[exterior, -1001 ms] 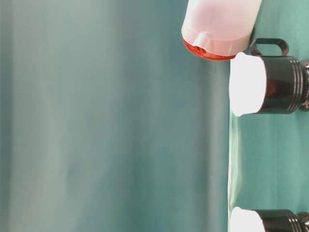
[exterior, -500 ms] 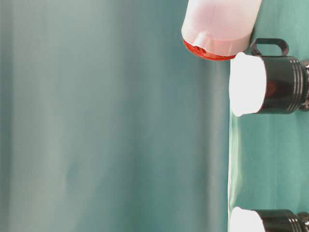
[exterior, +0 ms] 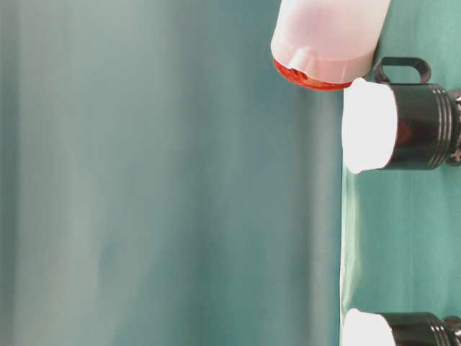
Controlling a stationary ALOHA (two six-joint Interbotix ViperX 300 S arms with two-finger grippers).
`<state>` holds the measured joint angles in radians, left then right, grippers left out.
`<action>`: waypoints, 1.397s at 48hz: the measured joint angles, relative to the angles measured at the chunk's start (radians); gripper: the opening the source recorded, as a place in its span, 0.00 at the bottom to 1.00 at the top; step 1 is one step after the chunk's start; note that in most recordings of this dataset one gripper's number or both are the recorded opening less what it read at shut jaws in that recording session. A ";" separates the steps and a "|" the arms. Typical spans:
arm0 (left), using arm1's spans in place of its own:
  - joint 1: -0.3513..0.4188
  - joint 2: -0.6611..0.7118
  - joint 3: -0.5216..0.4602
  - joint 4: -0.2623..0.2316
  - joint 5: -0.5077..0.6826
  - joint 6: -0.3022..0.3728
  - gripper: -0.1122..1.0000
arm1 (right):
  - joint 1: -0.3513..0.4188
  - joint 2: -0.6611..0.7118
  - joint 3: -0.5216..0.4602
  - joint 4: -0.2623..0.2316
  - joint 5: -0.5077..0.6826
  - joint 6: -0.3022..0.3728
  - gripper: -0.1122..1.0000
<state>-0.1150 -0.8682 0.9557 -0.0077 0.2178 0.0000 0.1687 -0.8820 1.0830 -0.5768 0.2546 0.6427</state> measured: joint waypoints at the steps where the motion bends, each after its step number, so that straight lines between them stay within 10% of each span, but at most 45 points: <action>1: 0.000 0.000 0.000 0.000 0.000 0.000 0.76 | 0.000 0.002 0.002 -0.002 0.002 -0.002 0.31; 67: 0.003 0.000 0.006 0.000 0.003 0.000 0.76 | 0.000 -0.003 0.006 -0.006 0.012 0.005 0.31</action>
<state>-0.1120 -0.8682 0.9618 -0.0077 0.2209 0.0000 0.1687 -0.8851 1.0891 -0.5829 0.2669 0.6473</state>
